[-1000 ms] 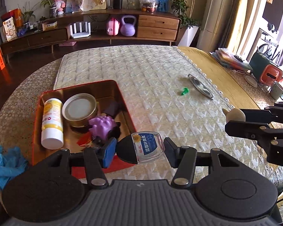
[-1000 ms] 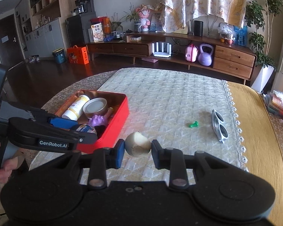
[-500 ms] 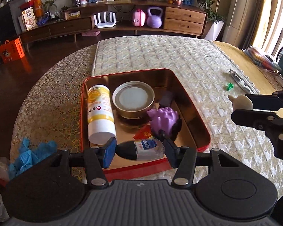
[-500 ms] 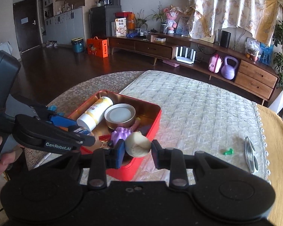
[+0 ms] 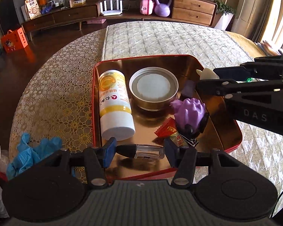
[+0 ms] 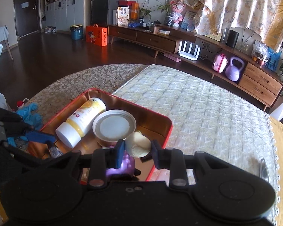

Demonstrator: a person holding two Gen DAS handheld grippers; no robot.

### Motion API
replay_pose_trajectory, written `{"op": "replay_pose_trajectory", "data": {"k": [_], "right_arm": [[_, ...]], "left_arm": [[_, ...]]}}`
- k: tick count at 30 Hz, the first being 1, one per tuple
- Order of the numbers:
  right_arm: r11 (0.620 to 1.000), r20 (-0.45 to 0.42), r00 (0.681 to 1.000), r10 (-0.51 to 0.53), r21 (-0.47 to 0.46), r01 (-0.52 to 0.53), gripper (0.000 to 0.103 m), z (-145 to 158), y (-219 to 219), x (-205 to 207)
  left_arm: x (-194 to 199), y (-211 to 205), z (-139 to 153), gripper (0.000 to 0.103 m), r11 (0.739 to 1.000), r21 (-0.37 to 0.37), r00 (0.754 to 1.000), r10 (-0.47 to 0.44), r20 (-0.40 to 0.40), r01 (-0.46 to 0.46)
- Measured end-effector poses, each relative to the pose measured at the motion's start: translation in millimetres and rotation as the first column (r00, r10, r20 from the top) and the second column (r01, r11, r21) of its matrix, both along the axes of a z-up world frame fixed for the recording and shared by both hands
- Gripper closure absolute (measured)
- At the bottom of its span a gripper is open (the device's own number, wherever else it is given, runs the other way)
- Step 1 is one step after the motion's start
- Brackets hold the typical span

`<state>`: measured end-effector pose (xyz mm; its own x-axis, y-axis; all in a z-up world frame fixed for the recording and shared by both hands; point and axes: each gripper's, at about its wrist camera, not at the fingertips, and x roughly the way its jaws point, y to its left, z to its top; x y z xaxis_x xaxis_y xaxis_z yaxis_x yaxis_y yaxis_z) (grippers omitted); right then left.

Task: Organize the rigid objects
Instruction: 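Carry the tin with the left tool while the right tool carries the egg into the red box, then open the left tool releasing the tin while the right tool releases the egg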

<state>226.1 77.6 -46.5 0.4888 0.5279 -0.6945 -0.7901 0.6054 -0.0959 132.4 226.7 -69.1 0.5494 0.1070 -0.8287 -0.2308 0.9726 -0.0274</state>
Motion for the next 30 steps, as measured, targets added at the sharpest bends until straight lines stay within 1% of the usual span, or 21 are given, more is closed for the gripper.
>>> {"op": "replay_pose_trajectory", "data": {"k": [2, 4, 10, 13, 19, 22, 24, 26, 30], "right_arm": [[1.0, -0.003, 1.0, 0.002, -0.018, -0.002, 0.073, -5.3, 7.4, 2.2], [1.0, -0.014, 1.0, 0.0, -0.03, -0.001, 0.073, -10.7, 12.7, 5.3], [0.999, -0.046, 0.999, -0.007, -0.036, 0.006, 0.072, -19.9, 15.0, 7.9], [1.0, -0.063, 0.998, -0.017, -0.022, 0.015, 0.071, -19.0, 12.3, 7.1], [1.0, -0.074, 0.997, -0.03, 0.001, 0.03, 0.068, -12.0, 1.1, 4.4], [0.999, -0.082, 0.996, -0.032, 0.02, 0.034, 0.066, -7.0, -7.1, 0.9], [0.998, -0.107, 0.994, -0.035, 0.042, 0.04, 0.065, -2.7, -14.8, -0.7], [0.997, -0.129, 0.991, -0.036, 0.057, 0.044, 0.062, 1.5, -22.0, -2.6], [0.996, -0.142, 0.989, -0.032, 0.074, 0.043, 0.059, 8.0, -36.0, -10.4]], "left_arm": [[2.1, 1.0, -3.2, 0.049, 1.0, -0.005, 1.0, 0.0, -0.004, 0.0], [3.3, -0.6, -3.7, 0.049, 1.0, 0.007, 1.0, -0.008, -0.003, 0.008], [8.9, -1.4, -8.0, 0.049, 1.0, -0.003, 1.0, -0.023, -0.006, 0.023], [10.8, -7.3, -10.8, 0.049, 0.999, 0.014, 0.999, -0.04, -0.008, 0.04], [10.2, -7.6, -11.4, 0.049, 0.999, -0.008, 0.999, -0.035, -0.006, 0.035], [8.6, -7.6, -10.3, 0.05, 1.0, 0.003, 1.0, -0.021, -0.009, 0.021], [6.4, -6.0, -8.1, 0.048, 1.0, -0.013, 1.0, -0.011, -0.001, 0.011], [3.3, -5.9, -5.2, 0.04, 0.999, -0.036, 1.0, -0.018, 0.011, 0.018], [-2.2, -12.1, 0.7, 0.038, 1.0, -0.012, 0.999, -0.028, 0.023, 0.028]]}}
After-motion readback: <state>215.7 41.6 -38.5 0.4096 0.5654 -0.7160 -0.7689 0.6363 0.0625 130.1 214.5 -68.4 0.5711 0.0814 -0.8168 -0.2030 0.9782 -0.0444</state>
